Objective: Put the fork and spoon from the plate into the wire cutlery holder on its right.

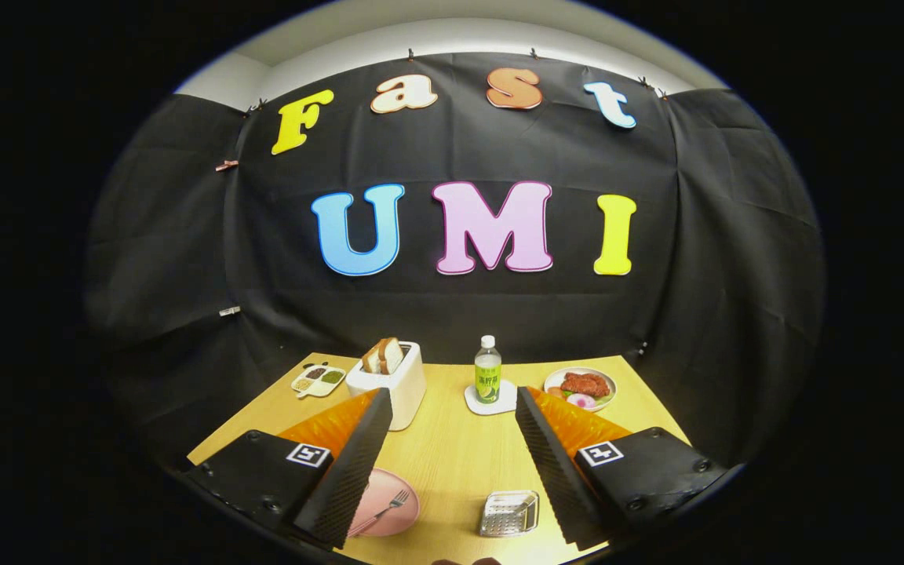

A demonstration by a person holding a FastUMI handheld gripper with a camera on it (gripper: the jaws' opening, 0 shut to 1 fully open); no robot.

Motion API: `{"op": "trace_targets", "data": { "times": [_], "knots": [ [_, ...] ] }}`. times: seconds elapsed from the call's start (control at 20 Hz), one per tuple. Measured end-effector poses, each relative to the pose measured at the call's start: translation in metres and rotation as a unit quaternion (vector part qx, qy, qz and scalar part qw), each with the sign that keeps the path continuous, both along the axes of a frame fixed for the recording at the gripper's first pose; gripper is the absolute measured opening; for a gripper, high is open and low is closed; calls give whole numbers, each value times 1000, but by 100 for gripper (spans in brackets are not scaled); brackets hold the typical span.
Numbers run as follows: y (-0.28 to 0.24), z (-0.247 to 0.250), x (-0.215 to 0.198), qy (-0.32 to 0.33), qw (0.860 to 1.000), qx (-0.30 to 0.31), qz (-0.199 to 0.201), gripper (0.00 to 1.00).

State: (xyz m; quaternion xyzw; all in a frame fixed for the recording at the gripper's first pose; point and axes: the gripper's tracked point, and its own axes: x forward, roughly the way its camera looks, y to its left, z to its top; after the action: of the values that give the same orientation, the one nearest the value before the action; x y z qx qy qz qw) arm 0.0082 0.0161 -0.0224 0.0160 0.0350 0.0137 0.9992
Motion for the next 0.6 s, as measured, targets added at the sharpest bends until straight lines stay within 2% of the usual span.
{"op": "trace_targets", "data": {
  "times": [0.15, 0.4, 0.6],
  "knots": [
    [9, -18, 3, 29, 1000, 11, 2, 100],
    [25, -53, 10, 67, 998, -22, 5, 100],
    [55, -107, 16, 146, 989, -20, 27, 100]
  ]
}}
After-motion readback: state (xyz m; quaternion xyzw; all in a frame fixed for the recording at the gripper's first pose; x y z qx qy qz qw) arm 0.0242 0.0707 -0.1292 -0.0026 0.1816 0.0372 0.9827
